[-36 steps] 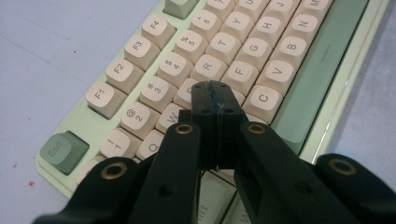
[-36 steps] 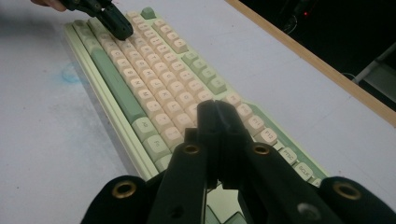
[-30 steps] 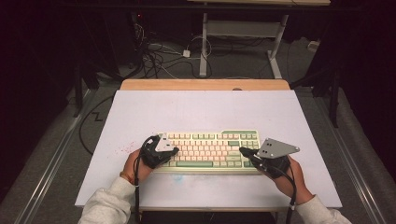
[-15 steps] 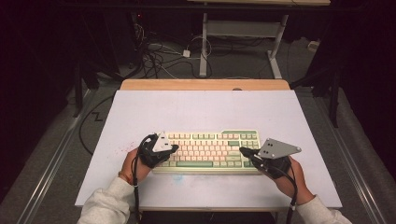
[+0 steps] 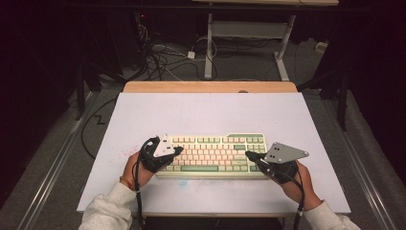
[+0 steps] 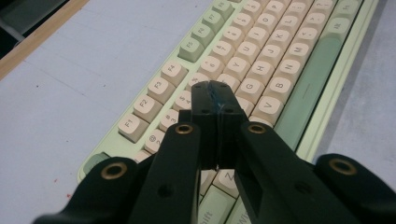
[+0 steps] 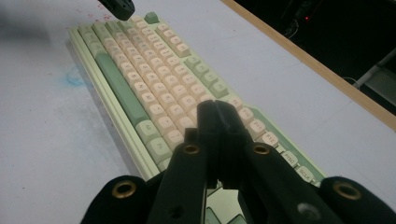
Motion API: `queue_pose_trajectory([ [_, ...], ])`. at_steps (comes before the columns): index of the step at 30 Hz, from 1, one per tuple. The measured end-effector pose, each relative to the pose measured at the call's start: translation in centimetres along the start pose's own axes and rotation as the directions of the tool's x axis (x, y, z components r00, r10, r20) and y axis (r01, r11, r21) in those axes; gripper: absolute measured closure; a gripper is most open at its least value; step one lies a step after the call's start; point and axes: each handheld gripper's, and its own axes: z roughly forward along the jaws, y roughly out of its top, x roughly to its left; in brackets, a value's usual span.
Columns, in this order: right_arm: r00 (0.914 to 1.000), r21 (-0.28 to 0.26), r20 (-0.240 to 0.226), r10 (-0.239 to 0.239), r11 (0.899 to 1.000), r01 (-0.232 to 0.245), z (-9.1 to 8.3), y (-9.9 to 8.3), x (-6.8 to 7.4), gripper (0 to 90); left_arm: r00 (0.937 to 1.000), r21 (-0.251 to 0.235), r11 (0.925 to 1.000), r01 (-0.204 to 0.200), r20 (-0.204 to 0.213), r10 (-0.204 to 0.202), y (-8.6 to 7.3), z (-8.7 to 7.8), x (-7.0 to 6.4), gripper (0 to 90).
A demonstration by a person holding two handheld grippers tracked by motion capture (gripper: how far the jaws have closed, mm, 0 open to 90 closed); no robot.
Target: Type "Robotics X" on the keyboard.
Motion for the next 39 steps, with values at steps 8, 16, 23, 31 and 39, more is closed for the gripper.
queue_pose_trajectory([
  [8,1.0,0.003,-0.001,-0.002,1.0,0.002,0.1,-0.1,0.0,90.0,1.0,-0.006,1.0,-0.006,-0.007,0.006,0.0,-0.5,0.0,87.3],
  [16,1.0,0.004,-0.002,-0.002,1.0,0.002,0.1,-0.1,0.1,90.0,0.9999,-0.01,0.9999,-0.007,-0.013,0.007,-0.2,-0.9,-0.1,87.3],
  [23,1.0,0.01,-0.004,-0.005,1.0,0.005,0.3,-0.1,0.1,90.0,0.9998,-0.011,0.9999,-0.006,-0.017,0.006,-0.5,-1.2,-0.1,87.3],
  [31,0.9999,0.016,-0.009,-0.007,1.0,0.007,0.5,-0.2,0.3,90.0,0.9998,-0.009,0.9999,-0.008,-0.019,0.008,-0.7,-1.6,-0.2,87.3],
  [39,0.9999,0.021,-0.015,-0.007,1.0,0.008,0.7,-0.2,0.3,90.0,0.9997,-0.003,1.0,-0.006,-0.022,0.006,-1.2,-1.9,-0.2,87.3],
])
